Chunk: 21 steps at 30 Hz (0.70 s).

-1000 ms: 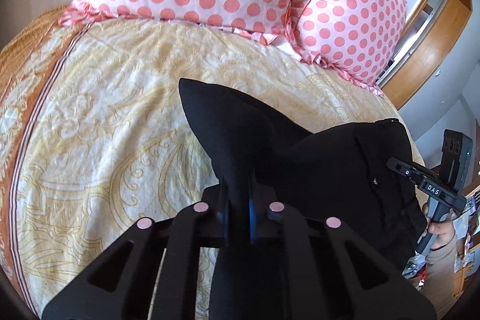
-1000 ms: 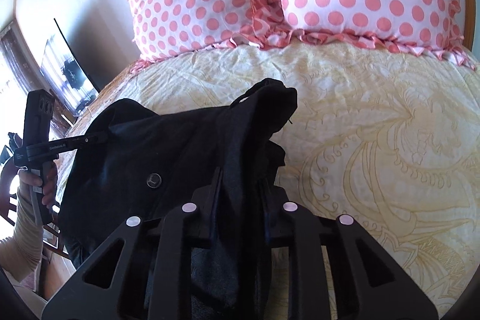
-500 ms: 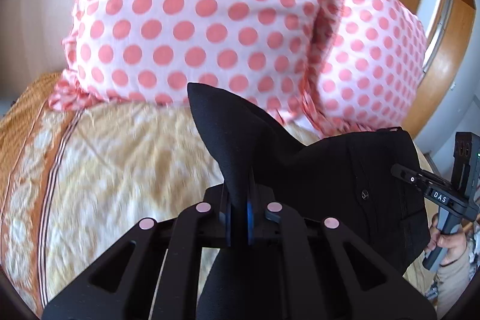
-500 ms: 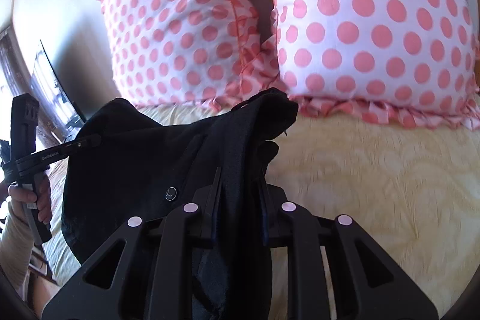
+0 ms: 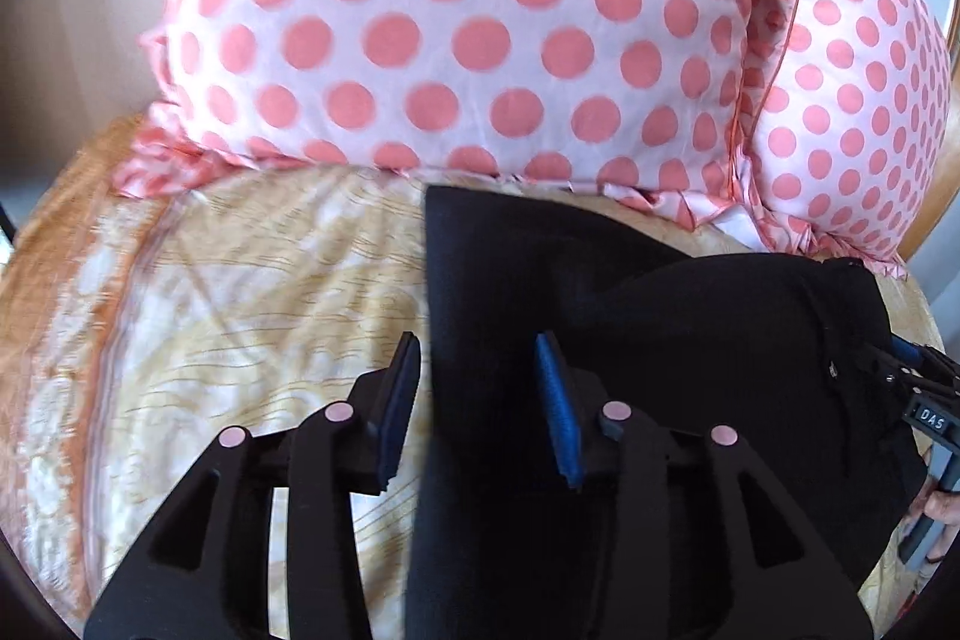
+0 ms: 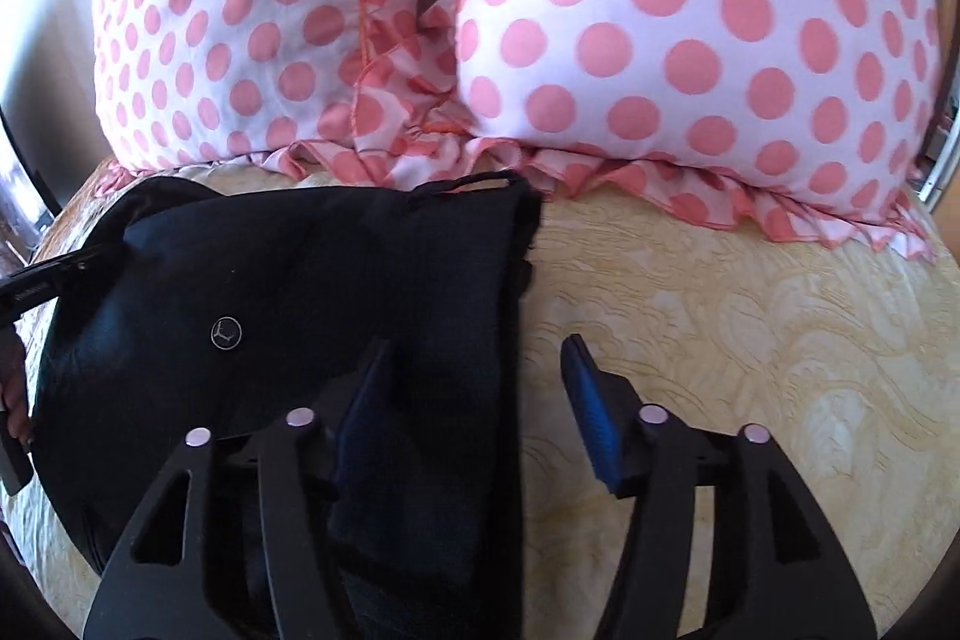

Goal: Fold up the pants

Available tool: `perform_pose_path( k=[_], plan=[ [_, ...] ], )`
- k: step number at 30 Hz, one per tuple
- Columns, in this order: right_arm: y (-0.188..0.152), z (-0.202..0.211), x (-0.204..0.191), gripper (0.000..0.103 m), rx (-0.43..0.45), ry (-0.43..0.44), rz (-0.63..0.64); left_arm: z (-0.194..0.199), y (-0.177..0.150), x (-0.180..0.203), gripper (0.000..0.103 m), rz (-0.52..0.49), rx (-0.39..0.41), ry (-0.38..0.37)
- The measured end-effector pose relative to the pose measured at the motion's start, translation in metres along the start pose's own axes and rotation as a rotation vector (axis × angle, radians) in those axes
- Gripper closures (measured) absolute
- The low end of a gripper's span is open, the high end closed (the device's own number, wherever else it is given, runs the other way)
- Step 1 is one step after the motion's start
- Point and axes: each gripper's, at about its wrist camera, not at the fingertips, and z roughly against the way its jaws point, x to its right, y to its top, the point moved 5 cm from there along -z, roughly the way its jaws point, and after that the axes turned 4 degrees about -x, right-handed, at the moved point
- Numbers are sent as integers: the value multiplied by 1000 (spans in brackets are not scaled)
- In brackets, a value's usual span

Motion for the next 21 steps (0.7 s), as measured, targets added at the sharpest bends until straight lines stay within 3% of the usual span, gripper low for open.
perform_pose_path(
  k=[2, 5, 7, 10, 13, 15, 17, 21],
  plan=[
    [-3, 22, 8, 37, 55, -67, -1, 30, -4, 1, 45, -43, 77, 24],
    [-16, 56, -4, 37, 116, 5, 28, 76, -28, 19, 36, -122, 154, -33],
    [-32, 73, -30, 37, 125, 64, 104, 94, -53, 37, 32, -150, 133, -123],
    [-51, 78, -64, 37, 106, 106, 197, 96, -84, 62, 31, -175, 78, -189],
    [-63, 62, -85, 35, 19, 124, 244, 78, -109, 75, 30, -185, -22, -198],
    [-75, 41, -92, 30, -69, 69, 267, 60, -121, 76, 30, -175, -79, -182],
    [-78, 37, -94, 23, -40, 65, 249, 51, -126, 79, 26, -197, -79, -152],
    [-78, 36, -96, 21, -30, 50, 214, 43, -120, 82, 16, -179, -87, -137]
  ],
)
